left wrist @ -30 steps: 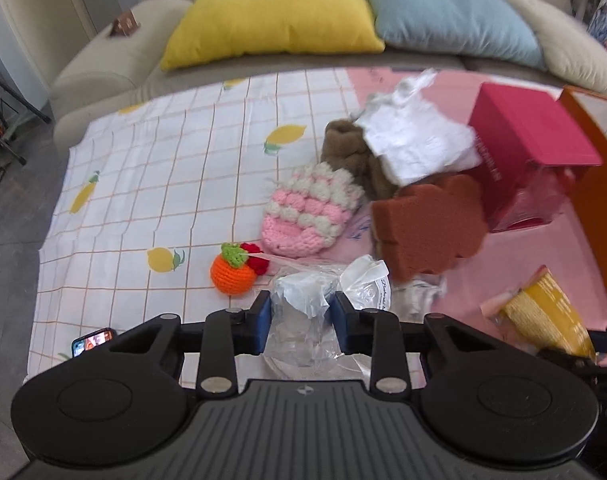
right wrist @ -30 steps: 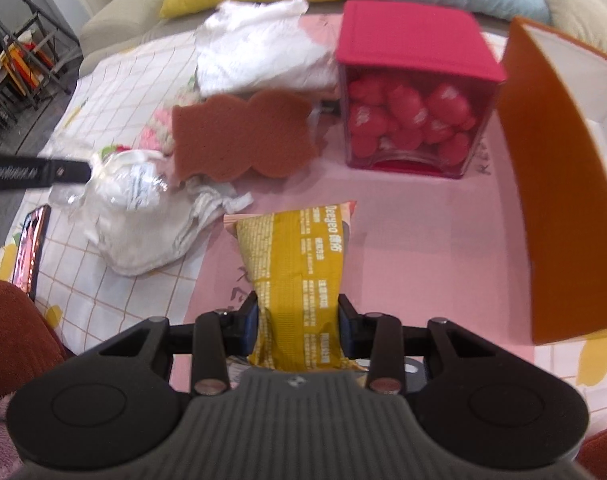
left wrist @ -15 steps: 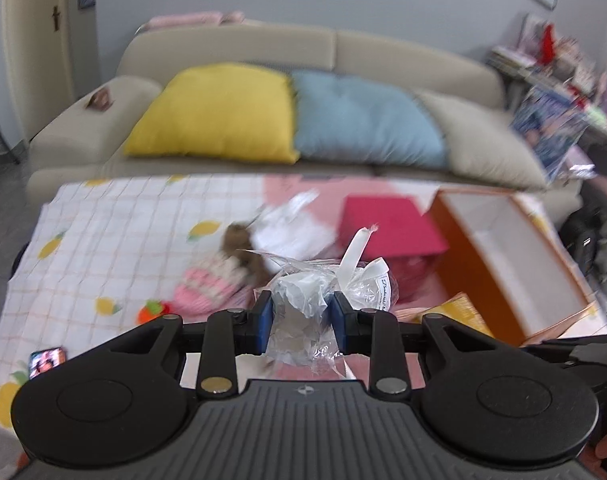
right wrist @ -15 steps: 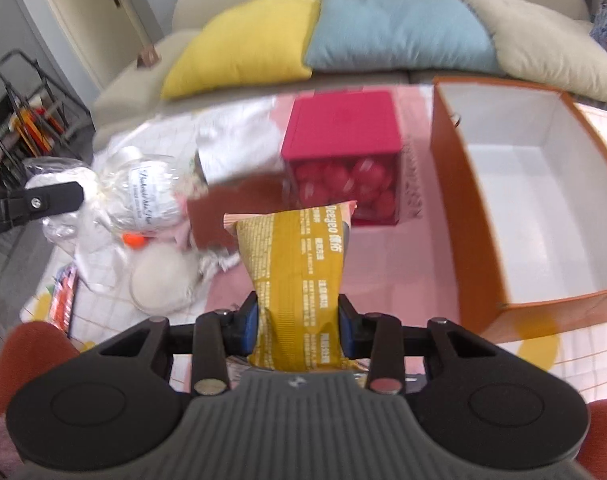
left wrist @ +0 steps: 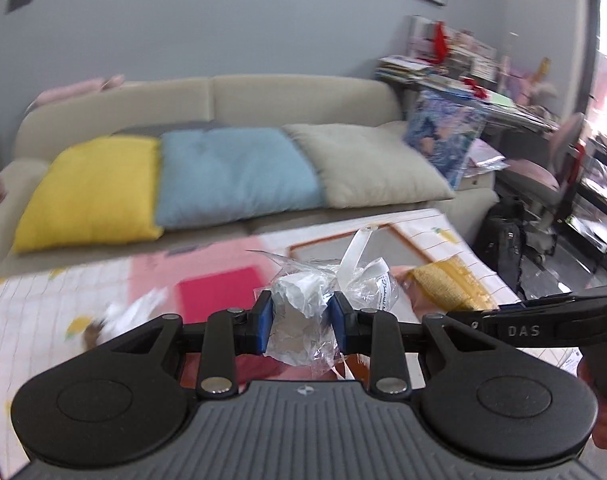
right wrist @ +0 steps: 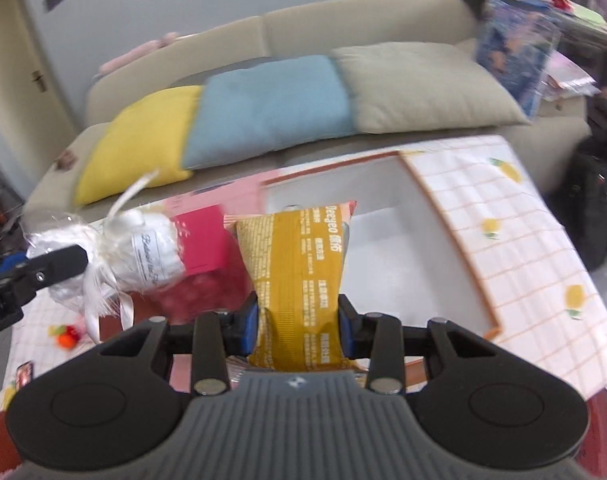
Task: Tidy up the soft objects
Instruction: 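Carry both items into the orange box and open both grippers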
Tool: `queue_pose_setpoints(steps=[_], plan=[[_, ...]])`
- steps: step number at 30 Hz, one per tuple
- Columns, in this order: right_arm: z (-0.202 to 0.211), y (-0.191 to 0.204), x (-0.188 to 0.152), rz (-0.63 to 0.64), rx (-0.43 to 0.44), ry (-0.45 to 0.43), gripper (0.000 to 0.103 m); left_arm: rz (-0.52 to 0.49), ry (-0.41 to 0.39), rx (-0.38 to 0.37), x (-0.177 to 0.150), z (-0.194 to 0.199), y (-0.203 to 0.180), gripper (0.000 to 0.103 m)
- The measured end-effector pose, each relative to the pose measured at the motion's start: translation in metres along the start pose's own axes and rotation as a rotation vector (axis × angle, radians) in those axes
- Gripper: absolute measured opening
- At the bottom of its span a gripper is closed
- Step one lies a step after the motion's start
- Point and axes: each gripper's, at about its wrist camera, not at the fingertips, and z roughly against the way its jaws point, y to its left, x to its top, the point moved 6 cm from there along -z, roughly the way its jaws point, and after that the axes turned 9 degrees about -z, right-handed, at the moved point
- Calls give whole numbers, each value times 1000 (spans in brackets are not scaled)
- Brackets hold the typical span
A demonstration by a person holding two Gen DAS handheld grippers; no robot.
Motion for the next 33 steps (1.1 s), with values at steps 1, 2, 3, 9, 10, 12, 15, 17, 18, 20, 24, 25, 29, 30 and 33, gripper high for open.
queue_pose_setpoints(steps=[1, 2, 3, 9, 10, 12, 15, 17, 18, 20, 24, 25, 29, 30, 33], plan=[[-3, -9, 4, -12, -11, 9, 38, -27, -2, -10, 4, -8, -12, 34], [-8, -17, 8, -23, -21, 21, 38, -55, 2, -16, 8, -18, -23, 34], [-14, -25, 11, -38, -35, 33, 38, -85, 13, -18, 11, -30, -33, 34], [-60, -62, 15, -37, -120, 128, 38, -270, 105, -52, -4, -86, -89, 34], [-67, -66, 13, -31, -125, 149, 38, -294, 124, -57, -9, -94, -95, 34], [-81, -69, 9, -18, -120, 184, 38, -311, 161, -73, -18, -107, -102, 34], [-95, -72, 1, 3, -127, 214, 38, -330, 220, -95, -30, -122, -105, 35], [-104, -72, -1, 30, -139, 232, 38, -329, 244, -109, -36, -131, -104, 36], [-109, -73, 0, 40, -141, 245, 38, -337, 256, -111, -38, -135, -103, 36], [-118, -73, 0, 56, -144, 277, 38, -359, 266, -117, -42, -143, -105, 37], [-134, -73, -3, 108, -162, 337, 38, -351, 312, -141, -50, -156, -102, 40], [-137, -73, -5, 124, -165, 351, 38, -348, 327, -147, -53, -159, -101, 41], [-148, -72, -12, 176, -176, 399, 40, -343, 334, -155, -57, -164, -99, 50], [-149, -71, -13, 186, -174, 405, 40, -341, 337, -160, -58, -164, -98, 53], [-150, -69, -11, 212, -194, 415, 41, -344, 338, -167, -57, -164, -98, 54]])
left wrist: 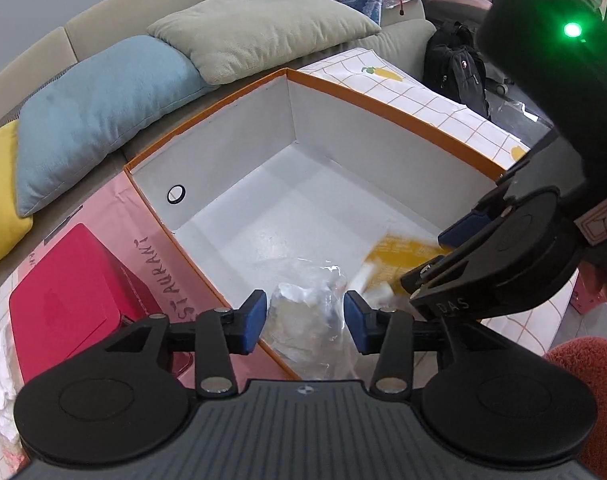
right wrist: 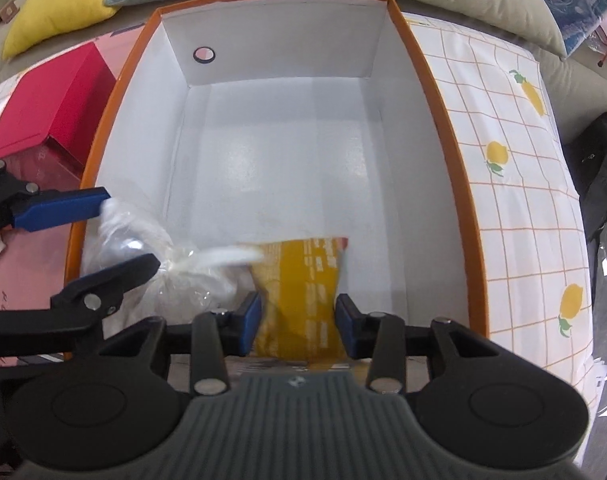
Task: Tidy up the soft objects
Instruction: 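Carry both items into the orange box and open both grippers, then move both tools back toward the soft items on the mat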
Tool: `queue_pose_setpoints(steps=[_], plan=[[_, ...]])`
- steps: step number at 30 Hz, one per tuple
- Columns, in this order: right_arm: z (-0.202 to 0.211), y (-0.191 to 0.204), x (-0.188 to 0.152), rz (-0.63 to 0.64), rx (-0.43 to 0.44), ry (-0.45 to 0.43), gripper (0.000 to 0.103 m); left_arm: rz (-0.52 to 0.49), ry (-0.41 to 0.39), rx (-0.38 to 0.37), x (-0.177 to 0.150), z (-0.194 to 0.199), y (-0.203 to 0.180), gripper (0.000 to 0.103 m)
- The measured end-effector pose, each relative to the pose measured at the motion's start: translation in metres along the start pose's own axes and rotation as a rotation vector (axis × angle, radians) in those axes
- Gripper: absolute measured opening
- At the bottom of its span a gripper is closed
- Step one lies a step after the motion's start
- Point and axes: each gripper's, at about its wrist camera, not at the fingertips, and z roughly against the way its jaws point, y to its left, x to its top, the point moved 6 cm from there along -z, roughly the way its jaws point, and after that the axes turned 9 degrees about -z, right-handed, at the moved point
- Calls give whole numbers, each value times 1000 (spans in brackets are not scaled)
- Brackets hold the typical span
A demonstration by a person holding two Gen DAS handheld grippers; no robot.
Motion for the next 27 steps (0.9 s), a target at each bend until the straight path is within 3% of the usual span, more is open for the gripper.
queue_pose_setpoints(steps=[4, 8, 11, 15, 18, 22, 27], plan=[[12, -2, 3, 6, -14, -11, 44, 30, -18, 12, 6, 11, 5, 67], [38, -6, 6, -9, -27, -64, 56, 62, -86, 15, 13, 34, 12, 78], [60, -6, 7, -29, -43, -122, 67, 78, -139, 44, 16, 56, 16, 79], [91, 2, 0, -62, -53, -241, 71, 93, -262, 125, 13, 89, 22, 80], [108, 11, -11, -100, -56, -322, 77, 114, -329, 146, 6, 114, 25, 80], [124, 30, -36, -148, -39, -404, 79, 154, -403, 198, -12, 144, 32, 83], [125, 62, -71, -185, -1, -448, 80, 134, -433, 224, -44, 168, 38, 83]])
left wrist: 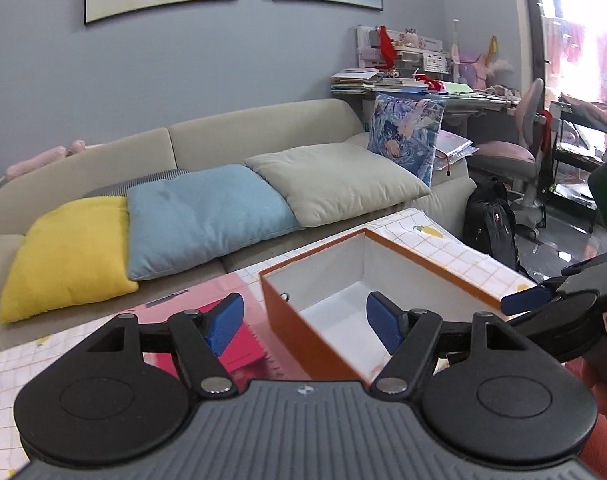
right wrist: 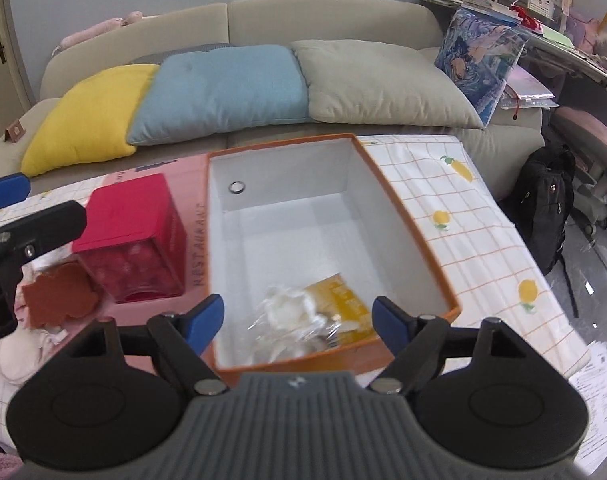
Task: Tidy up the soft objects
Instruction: 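Move both tools back toward the soft items on the mat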
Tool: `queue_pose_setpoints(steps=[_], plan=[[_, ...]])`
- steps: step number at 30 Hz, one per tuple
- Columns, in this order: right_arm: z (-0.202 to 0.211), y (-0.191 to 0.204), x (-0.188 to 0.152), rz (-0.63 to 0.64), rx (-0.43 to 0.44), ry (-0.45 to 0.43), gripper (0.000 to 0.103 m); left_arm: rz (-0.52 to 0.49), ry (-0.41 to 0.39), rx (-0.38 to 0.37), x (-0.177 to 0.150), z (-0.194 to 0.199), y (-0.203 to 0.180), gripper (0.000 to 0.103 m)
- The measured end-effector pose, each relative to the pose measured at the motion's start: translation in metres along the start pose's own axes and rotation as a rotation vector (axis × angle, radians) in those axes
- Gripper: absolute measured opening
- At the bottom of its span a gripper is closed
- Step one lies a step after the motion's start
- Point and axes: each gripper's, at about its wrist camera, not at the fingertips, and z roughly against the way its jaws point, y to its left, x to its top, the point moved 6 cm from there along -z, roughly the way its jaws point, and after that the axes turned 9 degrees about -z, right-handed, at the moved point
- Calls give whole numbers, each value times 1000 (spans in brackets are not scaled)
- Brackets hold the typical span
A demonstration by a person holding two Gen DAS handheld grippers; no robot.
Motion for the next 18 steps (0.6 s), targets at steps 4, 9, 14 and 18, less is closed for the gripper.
queue_pose_setpoints(steps=[4, 9, 14, 18], plan=[[4, 25, -34, -5, 14, 10, 80, -66, 23, 33, -25, 24, 11, 83], [2, 57, -72, -32, 58, 93, 81, 42, 93, 13, -62, 46, 34, 83], [1, 91, -103, 0, 108, 150, 81, 187, 147, 38, -98, 60, 60, 83], [-3, 118, -119, 61, 146, 180, 81, 309, 204, 48, -131, 68, 79, 81]])
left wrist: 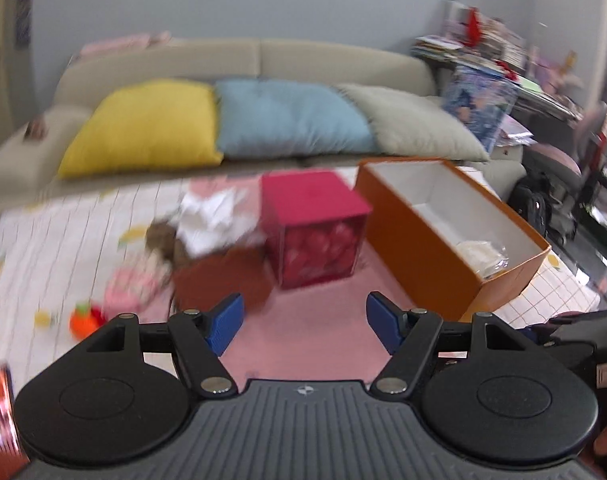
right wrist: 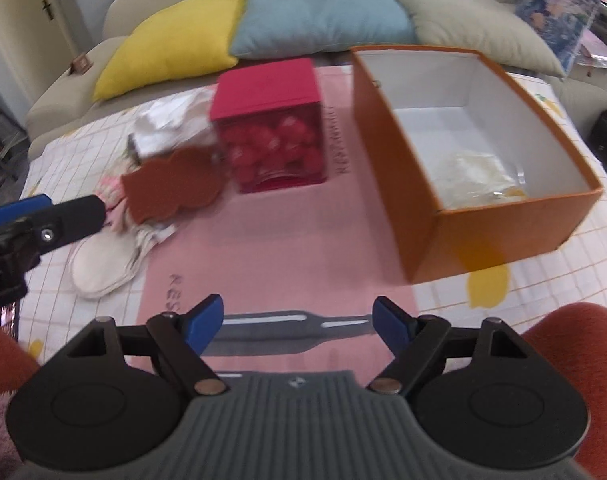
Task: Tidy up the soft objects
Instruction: 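Move both tools back toward the soft items on the mat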
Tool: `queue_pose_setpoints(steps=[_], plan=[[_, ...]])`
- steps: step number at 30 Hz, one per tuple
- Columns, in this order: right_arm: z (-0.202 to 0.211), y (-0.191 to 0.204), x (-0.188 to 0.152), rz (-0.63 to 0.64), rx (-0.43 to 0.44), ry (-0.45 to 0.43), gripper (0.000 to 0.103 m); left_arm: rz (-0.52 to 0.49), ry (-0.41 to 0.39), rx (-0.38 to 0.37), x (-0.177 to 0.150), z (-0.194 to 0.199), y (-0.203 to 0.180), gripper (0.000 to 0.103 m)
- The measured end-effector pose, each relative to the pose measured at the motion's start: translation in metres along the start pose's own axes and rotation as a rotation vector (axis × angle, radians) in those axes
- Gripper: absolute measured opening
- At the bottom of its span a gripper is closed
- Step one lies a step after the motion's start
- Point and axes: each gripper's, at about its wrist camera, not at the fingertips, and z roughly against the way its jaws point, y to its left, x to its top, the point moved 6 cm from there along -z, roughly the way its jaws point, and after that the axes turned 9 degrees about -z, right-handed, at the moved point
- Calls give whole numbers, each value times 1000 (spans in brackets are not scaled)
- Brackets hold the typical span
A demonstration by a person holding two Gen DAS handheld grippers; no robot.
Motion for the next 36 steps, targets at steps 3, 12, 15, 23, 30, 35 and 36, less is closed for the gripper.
queue_pose_setpoints(steps=[3, 12, 15, 23, 30, 35, 36], plan=[[-5, 17, -6, 40, 27, 19, 80, 29, 36, 26, -17, -2, 20, 81], [-29, 58, 0, 145, 58, 2, 78, 204, 109, 111, -46, -16, 85, 83], [-42, 66, 7, 146, 64, 11, 77, 210, 179, 167, -53, -31, 107, 86], [-92, 109, 23, 198, 110, 53, 52, 350, 330, 276, -85, -73, 178, 86], [-139, 158, 30, 238, 191, 102, 37, 362, 337, 241, -99, -101, 188, 86], [-164, 173, 28, 275, 204, 152, 17, 278, 352, 239, -100, -114, 179, 86], [-168, 173, 27, 279, 194, 159, 17, 271, 363, 237, -102, -116, 178, 82]])
